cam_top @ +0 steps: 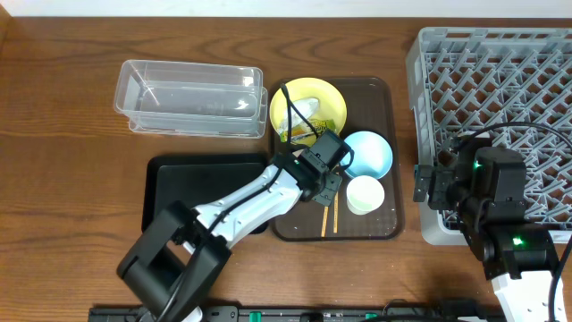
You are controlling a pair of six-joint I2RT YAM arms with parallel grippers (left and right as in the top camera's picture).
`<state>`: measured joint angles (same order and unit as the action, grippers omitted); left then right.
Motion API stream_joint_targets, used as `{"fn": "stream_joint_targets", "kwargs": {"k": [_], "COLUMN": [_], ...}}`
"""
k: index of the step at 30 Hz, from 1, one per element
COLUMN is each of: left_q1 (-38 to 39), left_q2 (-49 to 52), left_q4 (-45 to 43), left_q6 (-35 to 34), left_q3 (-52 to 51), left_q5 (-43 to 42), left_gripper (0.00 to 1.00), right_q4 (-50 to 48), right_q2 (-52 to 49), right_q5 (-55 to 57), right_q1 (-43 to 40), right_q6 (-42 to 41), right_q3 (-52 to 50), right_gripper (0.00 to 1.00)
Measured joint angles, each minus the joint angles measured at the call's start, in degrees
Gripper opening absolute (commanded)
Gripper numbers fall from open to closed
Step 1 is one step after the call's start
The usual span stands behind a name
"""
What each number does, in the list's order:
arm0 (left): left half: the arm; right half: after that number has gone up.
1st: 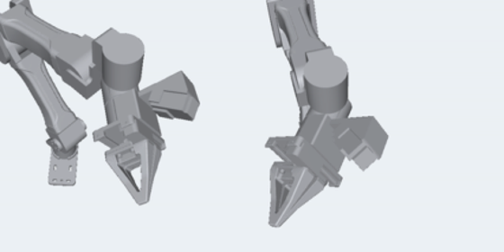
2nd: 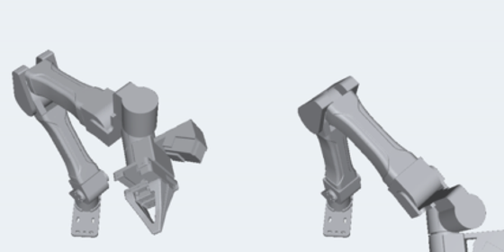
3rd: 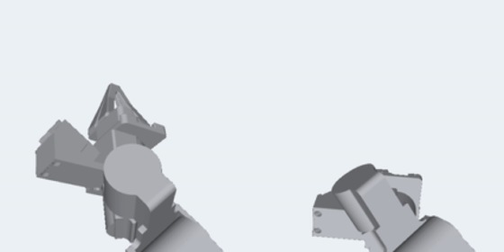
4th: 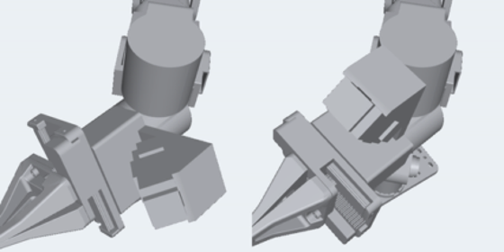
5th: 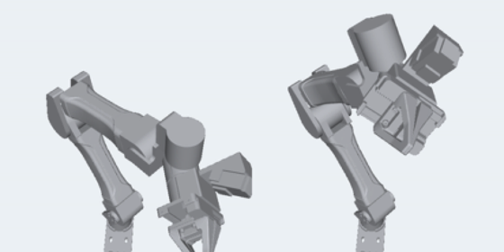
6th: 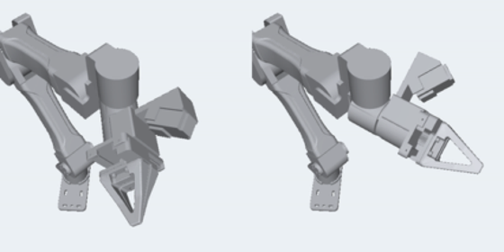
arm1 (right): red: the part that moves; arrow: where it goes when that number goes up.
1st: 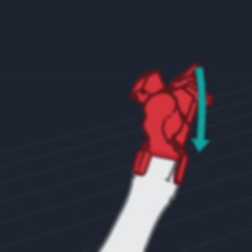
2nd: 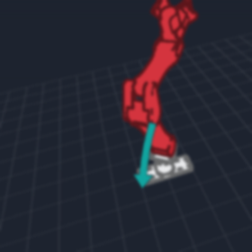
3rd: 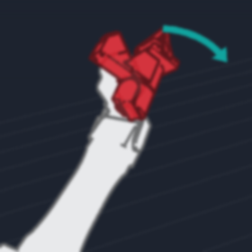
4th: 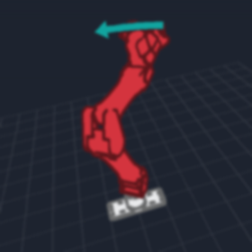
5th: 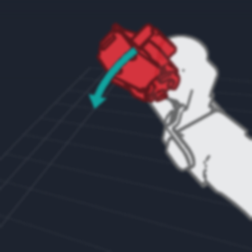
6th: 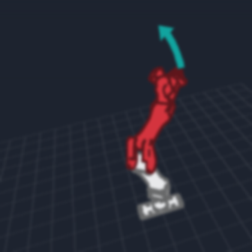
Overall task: Sort waste into correct bins and load items into the dishwasher rack
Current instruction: 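Lift the pink bowl over the black tray and tip out the rice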
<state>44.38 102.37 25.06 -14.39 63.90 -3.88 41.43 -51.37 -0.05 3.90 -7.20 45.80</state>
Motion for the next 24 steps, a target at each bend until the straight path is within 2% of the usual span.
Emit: {"fn": "stream_joint_targets", "kwargs": {"k": [8, 13, 18, 24], "left_q1": [-0.66, -5.46, -15.19, -29.57], "left_q2": [-9.64, -17.07, -18.45, -16.76], "left_q4": [6.45, 10.67, 14.08, 14.67], "left_q6": [-0.46, -0.63, -0.7, 2.73], "left_q3": [0.02, 0.02, 0.02, -2.38], "left_q5": [-1.49, -3.93, -13.29, -33.07], "left_gripper": [0.06, 0.06, 0.06, 0.06], "right_q4": [0.07, 0.09, 0.11, 0.11], "right_q2": [0.0, 0.0, 0.0, 0.0], "right_q5": [0.0, 0.0, 0.0, 0.0], "right_q1": [0.0, 0.0, 0.0, 0.0], "right_q6": [-0.02, -0.02, -0.02, -0.02], "right_q3": [0.02, 0.02, 0.02, 0.02], "right_gripper": [0.99, 0.99, 0.99, 0.99]}}
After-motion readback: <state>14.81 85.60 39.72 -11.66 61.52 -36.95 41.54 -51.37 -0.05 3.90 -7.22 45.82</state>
